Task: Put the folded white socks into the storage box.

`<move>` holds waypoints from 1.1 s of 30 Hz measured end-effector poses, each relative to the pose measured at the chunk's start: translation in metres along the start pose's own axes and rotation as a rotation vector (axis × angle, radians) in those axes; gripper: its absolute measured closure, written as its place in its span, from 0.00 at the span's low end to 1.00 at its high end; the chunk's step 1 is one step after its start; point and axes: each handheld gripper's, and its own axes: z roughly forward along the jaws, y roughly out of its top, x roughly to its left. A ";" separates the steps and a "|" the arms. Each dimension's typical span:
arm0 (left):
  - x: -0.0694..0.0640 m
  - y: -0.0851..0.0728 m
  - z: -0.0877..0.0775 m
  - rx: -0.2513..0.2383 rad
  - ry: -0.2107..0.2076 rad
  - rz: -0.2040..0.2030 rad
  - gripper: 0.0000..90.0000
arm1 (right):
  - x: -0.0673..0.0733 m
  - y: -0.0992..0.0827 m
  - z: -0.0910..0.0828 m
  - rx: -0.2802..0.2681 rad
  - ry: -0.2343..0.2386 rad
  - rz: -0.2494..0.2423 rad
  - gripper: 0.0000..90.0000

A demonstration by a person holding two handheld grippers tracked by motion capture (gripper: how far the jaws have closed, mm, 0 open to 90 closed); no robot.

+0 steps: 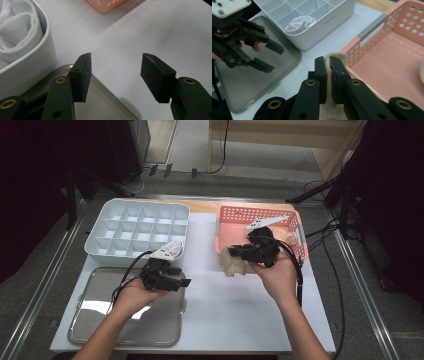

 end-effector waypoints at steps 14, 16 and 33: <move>0.000 -0.002 0.000 0.004 0.006 0.010 0.48 | 0.021 -0.023 0.045 0.049 0.065 -0.054 0.95; 0.000 -0.002 0.000 0.004 0.006 0.007 0.48 | 0.022 -0.028 0.052 0.060 0.059 -0.061 0.95; -0.003 -0.006 0.003 0.015 0.006 0.018 0.48 | 0.013 -0.056 0.081 0.095 0.065 -0.033 0.92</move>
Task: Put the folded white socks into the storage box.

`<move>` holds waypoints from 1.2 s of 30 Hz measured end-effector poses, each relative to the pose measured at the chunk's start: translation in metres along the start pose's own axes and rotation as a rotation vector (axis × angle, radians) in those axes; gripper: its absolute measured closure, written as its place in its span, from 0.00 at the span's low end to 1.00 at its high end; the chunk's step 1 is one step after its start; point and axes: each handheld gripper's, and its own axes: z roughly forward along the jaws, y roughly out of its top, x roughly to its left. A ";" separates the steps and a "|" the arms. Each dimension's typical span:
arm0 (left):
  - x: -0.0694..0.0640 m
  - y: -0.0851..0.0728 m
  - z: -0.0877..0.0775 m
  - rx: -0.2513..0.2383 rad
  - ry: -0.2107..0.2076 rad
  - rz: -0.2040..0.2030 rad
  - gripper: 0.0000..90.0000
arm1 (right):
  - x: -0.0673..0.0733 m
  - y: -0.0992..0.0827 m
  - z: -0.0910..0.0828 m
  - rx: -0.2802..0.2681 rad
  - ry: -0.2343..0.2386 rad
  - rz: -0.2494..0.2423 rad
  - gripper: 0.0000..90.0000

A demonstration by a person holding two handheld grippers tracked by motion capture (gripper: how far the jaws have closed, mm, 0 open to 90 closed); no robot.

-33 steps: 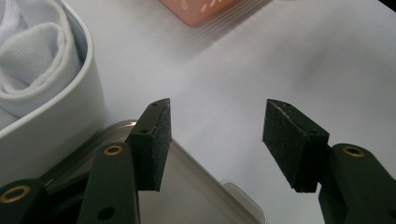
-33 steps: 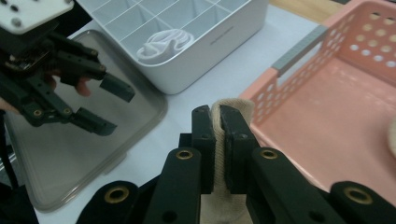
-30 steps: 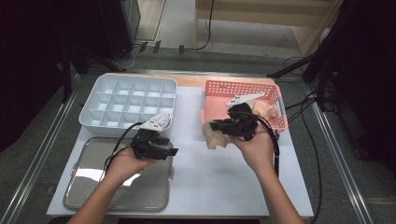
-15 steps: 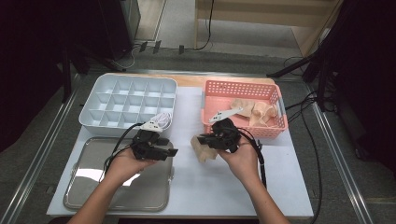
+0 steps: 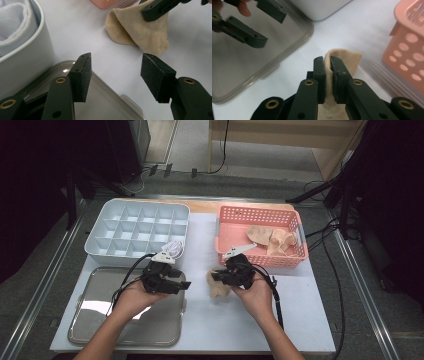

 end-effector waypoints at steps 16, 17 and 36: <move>0.001 -0.004 -0.002 0.000 0.004 -0.004 0.48 | -0.004 -0.003 0.025 0.031 0.005 -0.025 0.75; 0.001 -0.004 -0.002 0.001 0.003 -0.004 0.48 | -0.005 -0.003 0.024 0.025 0.002 -0.028 0.74; 0.000 -0.005 -0.004 -0.002 0.007 0.001 0.48 | -0.010 0.015 -0.016 -0.091 -0.022 -0.027 0.69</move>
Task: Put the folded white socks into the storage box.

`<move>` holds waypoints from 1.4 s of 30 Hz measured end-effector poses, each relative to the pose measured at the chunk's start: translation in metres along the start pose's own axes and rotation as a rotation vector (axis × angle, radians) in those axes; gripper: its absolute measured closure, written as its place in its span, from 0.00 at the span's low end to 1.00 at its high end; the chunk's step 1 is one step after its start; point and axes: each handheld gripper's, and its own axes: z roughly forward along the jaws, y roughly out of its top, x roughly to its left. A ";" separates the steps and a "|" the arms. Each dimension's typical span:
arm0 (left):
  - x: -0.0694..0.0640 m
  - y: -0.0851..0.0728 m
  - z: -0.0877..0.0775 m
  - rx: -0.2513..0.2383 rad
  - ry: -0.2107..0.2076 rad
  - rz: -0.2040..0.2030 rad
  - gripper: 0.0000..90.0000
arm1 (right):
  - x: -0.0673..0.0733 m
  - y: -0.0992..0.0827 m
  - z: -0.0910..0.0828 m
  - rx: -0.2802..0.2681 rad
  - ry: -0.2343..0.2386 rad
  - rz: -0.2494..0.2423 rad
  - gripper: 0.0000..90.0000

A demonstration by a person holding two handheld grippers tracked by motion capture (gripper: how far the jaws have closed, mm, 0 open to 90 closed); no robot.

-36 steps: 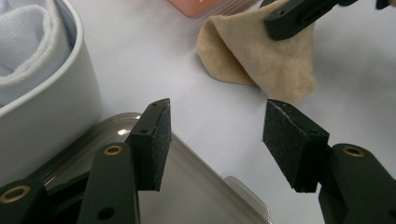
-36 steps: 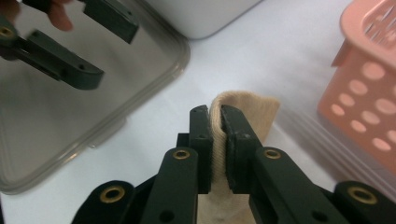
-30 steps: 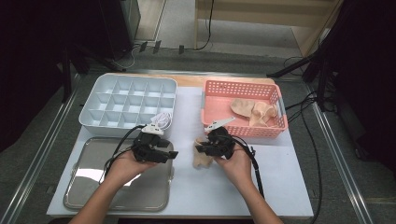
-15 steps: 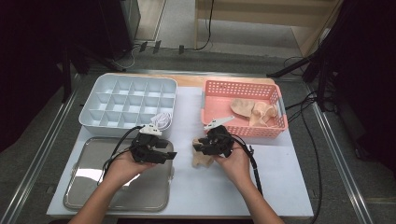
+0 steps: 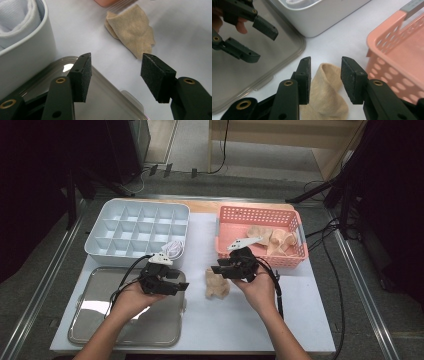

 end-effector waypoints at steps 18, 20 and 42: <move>-0.003 -0.005 -0.006 -0.011 0.008 0.003 0.47 | -0.025 0.015 -0.027 -0.040 -0.028 0.031 0.68; -0.004 -0.006 -0.006 -0.007 0.015 0.010 0.47 | -0.030 0.015 -0.029 -0.046 -0.033 0.044 0.68; -0.003 -0.009 -0.006 -0.018 0.017 0.005 0.47 | -0.079 0.024 -0.025 -0.027 -0.101 0.134 0.68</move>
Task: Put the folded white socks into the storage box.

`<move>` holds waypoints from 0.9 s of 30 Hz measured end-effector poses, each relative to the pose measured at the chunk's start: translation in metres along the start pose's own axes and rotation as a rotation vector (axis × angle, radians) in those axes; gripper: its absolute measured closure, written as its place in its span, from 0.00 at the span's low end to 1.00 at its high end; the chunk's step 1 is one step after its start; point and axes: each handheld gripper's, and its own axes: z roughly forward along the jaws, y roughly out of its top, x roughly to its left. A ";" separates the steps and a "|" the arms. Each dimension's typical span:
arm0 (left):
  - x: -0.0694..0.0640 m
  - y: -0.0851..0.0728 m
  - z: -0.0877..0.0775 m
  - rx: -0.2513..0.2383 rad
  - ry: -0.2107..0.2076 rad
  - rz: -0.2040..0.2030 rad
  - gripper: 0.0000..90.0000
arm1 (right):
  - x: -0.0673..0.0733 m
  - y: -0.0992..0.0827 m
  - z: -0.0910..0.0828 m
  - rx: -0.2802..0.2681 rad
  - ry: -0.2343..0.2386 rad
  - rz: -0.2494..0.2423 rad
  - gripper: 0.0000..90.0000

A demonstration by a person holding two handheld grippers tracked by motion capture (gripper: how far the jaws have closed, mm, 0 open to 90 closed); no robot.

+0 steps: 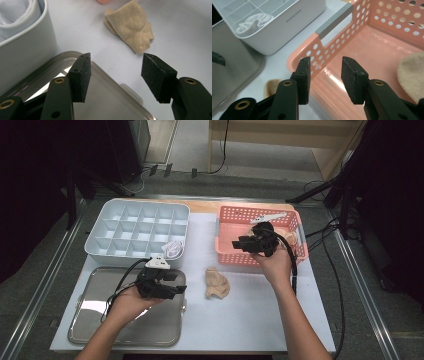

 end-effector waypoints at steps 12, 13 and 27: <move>0.003 -0.001 0.000 -0.004 0.001 -0.014 0.47 | -0.026 0.020 0.006 -0.001 -0.061 0.037 0.69; 0.003 -0.001 0.000 -0.003 0.001 -0.014 0.47 | -0.027 0.022 0.007 0.006 -0.075 0.029 0.69; 0.001 -0.001 0.000 -0.020 0.007 0.009 0.48 | -0.063 0.034 0.017 0.045 -0.160 0.063 0.69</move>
